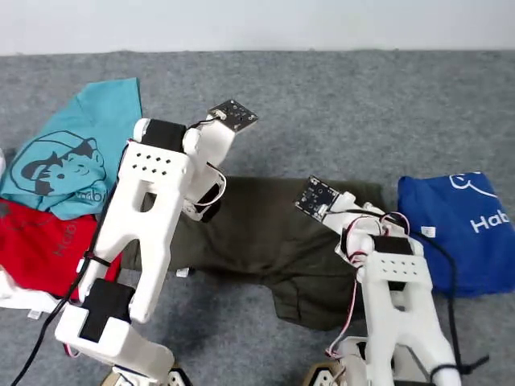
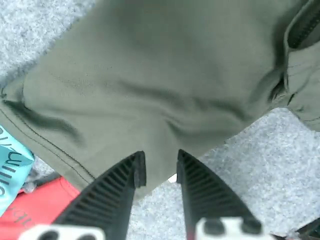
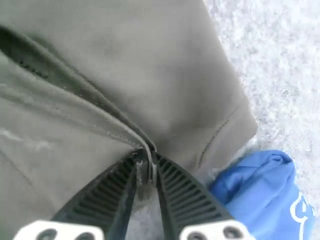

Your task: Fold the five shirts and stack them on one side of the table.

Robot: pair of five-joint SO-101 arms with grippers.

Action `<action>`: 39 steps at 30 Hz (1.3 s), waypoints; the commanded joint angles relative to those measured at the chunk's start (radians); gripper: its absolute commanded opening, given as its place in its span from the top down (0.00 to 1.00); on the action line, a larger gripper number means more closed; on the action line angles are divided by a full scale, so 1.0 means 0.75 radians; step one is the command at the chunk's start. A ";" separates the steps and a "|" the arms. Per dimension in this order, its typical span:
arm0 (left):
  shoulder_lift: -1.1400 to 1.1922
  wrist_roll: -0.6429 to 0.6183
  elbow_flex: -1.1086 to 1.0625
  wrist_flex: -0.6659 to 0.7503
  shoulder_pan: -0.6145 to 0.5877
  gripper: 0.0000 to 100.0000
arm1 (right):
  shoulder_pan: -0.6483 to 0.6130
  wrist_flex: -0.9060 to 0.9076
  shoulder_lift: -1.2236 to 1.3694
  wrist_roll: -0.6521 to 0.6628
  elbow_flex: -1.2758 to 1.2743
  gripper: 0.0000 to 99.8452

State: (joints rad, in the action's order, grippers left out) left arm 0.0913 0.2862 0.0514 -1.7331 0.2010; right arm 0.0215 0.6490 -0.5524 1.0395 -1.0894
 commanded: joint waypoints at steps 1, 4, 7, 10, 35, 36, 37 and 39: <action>-0.072 0.008 0.007 -0.029 0.014 0.89 | -0.009 -0.038 0.036 -0.023 0.053 0.97; -0.072 0.008 0.007 -0.027 0.014 0.89 | -0.001 -0.032 0.036 -0.045 0.053 0.86; -0.072 0.008 0.005 -0.027 0.014 0.89 | 0.019 -0.013 0.034 -0.158 0.084 0.82; -0.072 0.008 0.005 -0.027 0.014 0.89 | 0.036 0.150 0.034 -0.207 0.223 0.83; -0.074 0.012 0.017 -0.029 -0.329 0.89 | -0.533 0.670 0.050 -0.489 0.411 0.83; -0.074 0.012 0.015 -0.029 -0.362 0.89 | -0.533 0.668 0.050 -0.489 0.397 0.83; -0.074 0.012 0.015 -0.029 -0.391 0.89 | -0.535 0.662 0.050 -0.489 0.385 0.83; -0.074 0.008 0.013 -0.029 -0.440 0.89 | -0.533 0.596 0.050 -0.489 0.350 0.83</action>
State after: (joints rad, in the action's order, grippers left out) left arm 0.0913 0.2892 0.0514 -1.7331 -0.0798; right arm -0.3759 1.1492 -0.5155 0.6836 -0.8132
